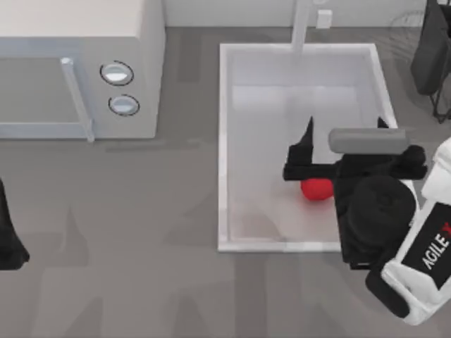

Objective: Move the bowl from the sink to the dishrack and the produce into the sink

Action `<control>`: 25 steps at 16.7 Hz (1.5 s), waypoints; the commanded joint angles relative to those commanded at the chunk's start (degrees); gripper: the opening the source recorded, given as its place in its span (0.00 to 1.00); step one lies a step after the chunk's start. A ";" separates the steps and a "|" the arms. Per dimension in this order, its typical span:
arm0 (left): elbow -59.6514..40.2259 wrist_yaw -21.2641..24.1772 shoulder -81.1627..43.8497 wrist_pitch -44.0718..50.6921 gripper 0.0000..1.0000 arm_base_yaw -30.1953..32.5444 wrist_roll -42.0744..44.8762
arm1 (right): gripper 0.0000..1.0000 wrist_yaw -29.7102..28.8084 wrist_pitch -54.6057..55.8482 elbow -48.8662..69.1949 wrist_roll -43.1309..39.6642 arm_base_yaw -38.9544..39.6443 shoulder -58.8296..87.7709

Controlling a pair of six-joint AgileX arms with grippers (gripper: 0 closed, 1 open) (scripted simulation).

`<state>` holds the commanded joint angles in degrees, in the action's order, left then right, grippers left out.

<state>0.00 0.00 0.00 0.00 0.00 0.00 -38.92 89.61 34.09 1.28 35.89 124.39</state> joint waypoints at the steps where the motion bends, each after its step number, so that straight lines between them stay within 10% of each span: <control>1: 0.00 0.00 0.00 0.00 1.00 0.00 0.00 | 1.00 0.29 -1.81 -0.56 0.33 -0.98 -2.33; 11: 0.00 0.00 0.00 0.00 1.00 0.00 0.00 | 1.00 9.02 -37.21 -12.35 4.66 -17.89 -51.37; 25: 0.00 0.00 0.00 0.00 1.00 0.00 0.00 | 1.00 36.02 -86.08 -32.49 -0.05 -35.08 -119.57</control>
<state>0.00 0.00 0.00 0.00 0.00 0.00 -2.89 3.53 1.59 1.23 0.81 4.82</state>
